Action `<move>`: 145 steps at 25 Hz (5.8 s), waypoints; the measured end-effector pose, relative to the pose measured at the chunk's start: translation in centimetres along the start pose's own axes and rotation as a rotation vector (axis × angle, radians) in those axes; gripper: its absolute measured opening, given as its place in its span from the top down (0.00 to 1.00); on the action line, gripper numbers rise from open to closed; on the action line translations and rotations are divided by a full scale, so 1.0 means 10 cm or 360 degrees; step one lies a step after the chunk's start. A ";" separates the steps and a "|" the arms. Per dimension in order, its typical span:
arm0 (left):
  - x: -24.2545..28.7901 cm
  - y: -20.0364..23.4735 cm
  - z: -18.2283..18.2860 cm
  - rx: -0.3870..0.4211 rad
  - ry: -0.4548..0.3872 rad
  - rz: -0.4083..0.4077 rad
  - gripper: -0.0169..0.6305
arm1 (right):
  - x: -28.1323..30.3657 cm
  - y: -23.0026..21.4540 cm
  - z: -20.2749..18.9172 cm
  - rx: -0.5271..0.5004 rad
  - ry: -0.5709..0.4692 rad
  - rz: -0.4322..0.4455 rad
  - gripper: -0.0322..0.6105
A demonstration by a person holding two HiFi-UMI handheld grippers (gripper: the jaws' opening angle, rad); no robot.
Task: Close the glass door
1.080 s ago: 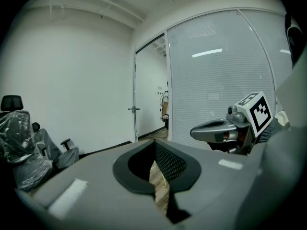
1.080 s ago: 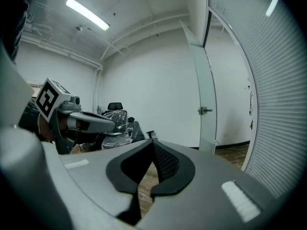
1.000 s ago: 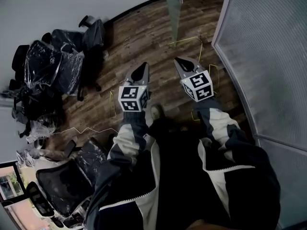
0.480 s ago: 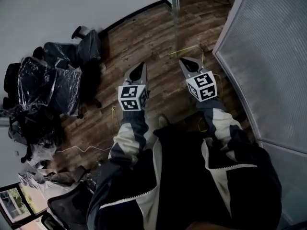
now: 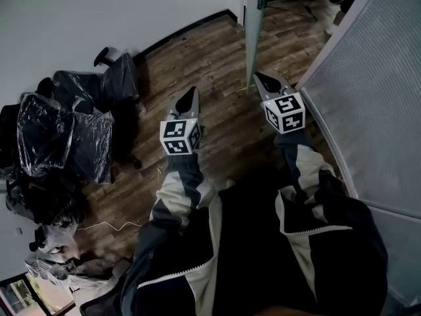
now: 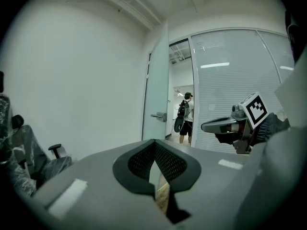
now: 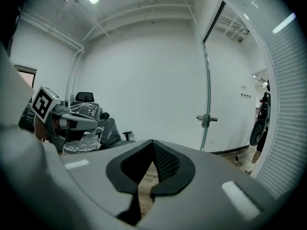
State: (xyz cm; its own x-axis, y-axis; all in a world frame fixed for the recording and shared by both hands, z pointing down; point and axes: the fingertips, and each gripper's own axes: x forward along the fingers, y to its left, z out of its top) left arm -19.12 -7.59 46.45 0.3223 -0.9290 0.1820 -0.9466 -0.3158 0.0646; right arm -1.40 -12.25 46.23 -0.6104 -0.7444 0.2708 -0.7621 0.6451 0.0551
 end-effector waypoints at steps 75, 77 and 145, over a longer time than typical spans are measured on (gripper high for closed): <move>4.52 0.54 1.11 0.0192 -0.0023 -0.1492 0.96 | 3.22 -2.87 0.63 -0.1184 0.1551 -0.1123 0.56; 4.52 0.56 1.12 0.0184 -0.0032 -0.1481 0.96 | 3.23 -2.98 0.55 -0.1273 0.1658 -0.1095 0.57; 5.78 -1.83 1.16 0.0368 0.0063 -0.1434 0.96 | 1.59 -6.90 -0.25 -0.1461 0.1899 -0.1305 0.76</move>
State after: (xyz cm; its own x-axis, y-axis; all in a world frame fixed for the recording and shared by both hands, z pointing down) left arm 16.78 -57.73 44.36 0.9318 -0.3083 0.1917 -0.3144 -0.9493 0.0012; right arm 42.03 -68.16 49.14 0.6579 -0.6494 0.3813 -0.1456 0.3870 0.9105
